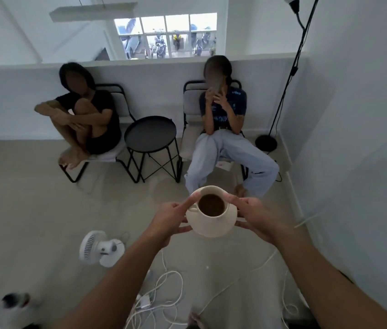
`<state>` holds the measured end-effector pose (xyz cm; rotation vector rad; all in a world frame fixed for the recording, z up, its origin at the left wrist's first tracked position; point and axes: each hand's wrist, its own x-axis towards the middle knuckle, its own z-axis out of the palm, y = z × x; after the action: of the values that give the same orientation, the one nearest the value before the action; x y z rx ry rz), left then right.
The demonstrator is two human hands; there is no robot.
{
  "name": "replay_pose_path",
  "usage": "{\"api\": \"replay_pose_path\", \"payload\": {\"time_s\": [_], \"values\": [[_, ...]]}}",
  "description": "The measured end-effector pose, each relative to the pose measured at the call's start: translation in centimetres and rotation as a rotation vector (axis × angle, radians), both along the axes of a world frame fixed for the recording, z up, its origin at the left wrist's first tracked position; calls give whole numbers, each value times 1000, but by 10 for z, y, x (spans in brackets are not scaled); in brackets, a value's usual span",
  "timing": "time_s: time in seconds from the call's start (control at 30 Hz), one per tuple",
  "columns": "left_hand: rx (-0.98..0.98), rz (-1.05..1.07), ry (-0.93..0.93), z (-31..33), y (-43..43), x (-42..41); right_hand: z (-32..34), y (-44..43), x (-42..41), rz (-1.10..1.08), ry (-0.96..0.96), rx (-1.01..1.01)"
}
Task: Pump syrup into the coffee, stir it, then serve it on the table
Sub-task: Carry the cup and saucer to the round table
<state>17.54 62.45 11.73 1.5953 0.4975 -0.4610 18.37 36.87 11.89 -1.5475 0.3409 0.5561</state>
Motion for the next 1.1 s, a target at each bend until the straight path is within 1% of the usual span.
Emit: {"api": "replay_pose_path", "payload": {"time_s": [0.3, 0.5, 0.67, 0.8, 0.97, 1.1], "values": [[-23, 116, 10, -5, 79, 40, -6, 80, 70, 133, 6, -17], [-13, 201, -10, -2, 121, 76, -5, 128, 125, 213, -18, 17], [-3, 237, -16, 2, 158, 120, -11, 166, 184, 279, -63, 5], [9, 270, -17, 4, 184, 161, -23, 194, 237, 345, -79, -74], [8, 333, -13, -1, 209, 216, -30, 224, 300, 360, -63, -15], [12, 350, -10, -6, 228, 256, -32, 246, 342, 368, -61, -13]]}}
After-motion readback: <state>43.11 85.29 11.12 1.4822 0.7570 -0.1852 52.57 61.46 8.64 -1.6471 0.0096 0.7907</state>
